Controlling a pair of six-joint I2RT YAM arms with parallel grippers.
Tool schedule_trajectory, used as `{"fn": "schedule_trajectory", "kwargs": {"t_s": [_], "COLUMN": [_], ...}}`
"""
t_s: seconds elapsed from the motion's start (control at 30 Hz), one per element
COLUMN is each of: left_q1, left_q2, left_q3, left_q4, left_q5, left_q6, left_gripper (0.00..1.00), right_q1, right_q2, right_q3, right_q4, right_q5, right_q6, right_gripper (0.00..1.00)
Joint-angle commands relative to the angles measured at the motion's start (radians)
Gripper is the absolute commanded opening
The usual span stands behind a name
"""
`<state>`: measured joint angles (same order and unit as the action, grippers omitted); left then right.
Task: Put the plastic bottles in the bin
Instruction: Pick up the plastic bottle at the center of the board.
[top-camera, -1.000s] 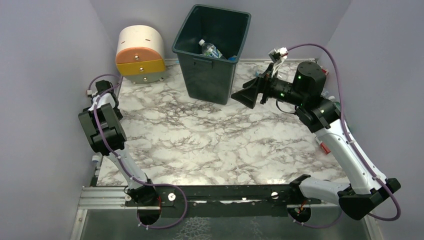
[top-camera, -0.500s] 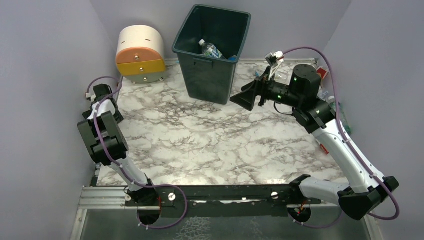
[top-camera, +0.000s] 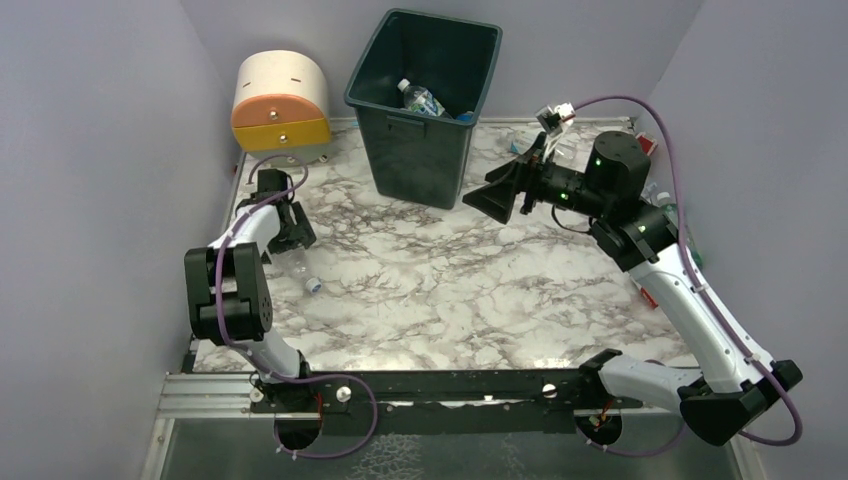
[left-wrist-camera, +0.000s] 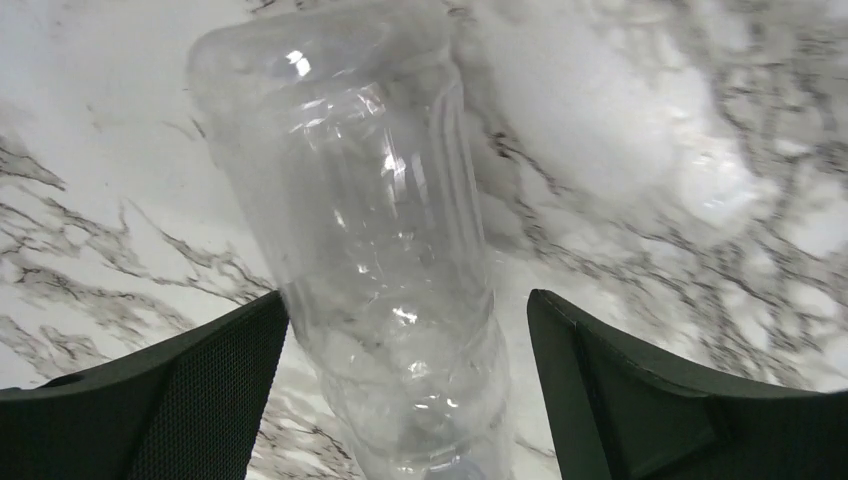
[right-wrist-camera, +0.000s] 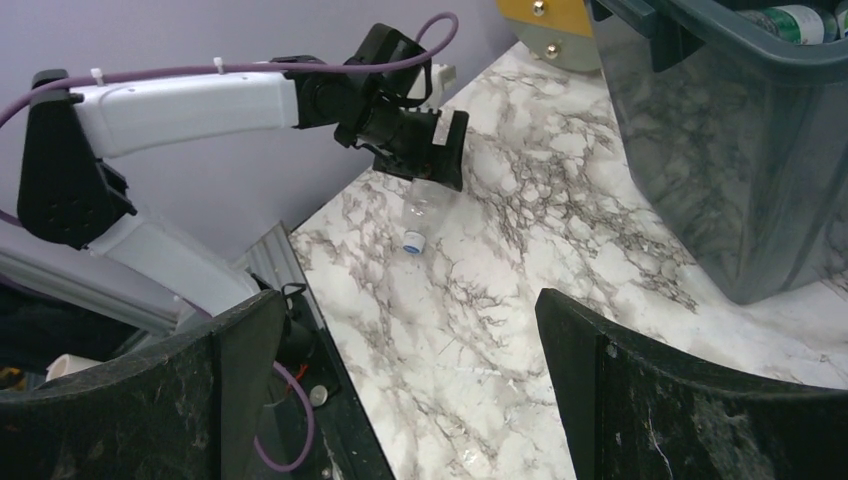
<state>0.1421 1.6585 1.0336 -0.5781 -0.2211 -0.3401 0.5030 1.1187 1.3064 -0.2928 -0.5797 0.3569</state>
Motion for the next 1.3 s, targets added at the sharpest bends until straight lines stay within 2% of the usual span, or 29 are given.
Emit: {"fn": "schedule_trajectory", "kwargs": {"t_s": [0.0,0.2,0.37,0.73,0.97,1.1,1.27], "left_q1": [-0.030,-0.042,-0.043,-0.044,-0.043,-0.043,-0.048], "left_q2": [-0.089,-0.099,-0.080,0.090,0.051,-0.009,-0.088], "left_q3": [0.020,0.035,0.017,0.044,0.032,0.018,0.006], "left_q4": [-0.006,-0.006,0.012,0.099,0.109,0.112,0.101], "left_q5": [0.081,0.123,0.087,0.154,0.229,0.273,0.332], "left_q6": [-0.032,-0.006,0.031,0.045,0.019,-0.002,-0.016], "left_gripper": [0.94,0.94,0.97,0.96,0.82,0.62,0.61], "right_q1": [0.004,0.004,0.004,0.005,0.005,0.006,0.005], "right_q2": [-0.008,-0.013,-0.010,-0.004,0.006,0.013,0.023], "right_q3": [-0.019,-0.030,-0.027,-0.042,-0.058,-0.087,-0.130], "right_q4": [0.020,0.000,-0.031,-0.063,-0.099,-0.131,-0.147], "right_q5": [-0.024,-0.013,-0.014,0.005,-0.002,0.002,-0.034], "right_q6": [0.010,0.005,0.002,0.028,0.011,-0.026,-0.059], "right_gripper": [1.00,1.00,1.00,1.00,0.99,0.98,0.98]}}
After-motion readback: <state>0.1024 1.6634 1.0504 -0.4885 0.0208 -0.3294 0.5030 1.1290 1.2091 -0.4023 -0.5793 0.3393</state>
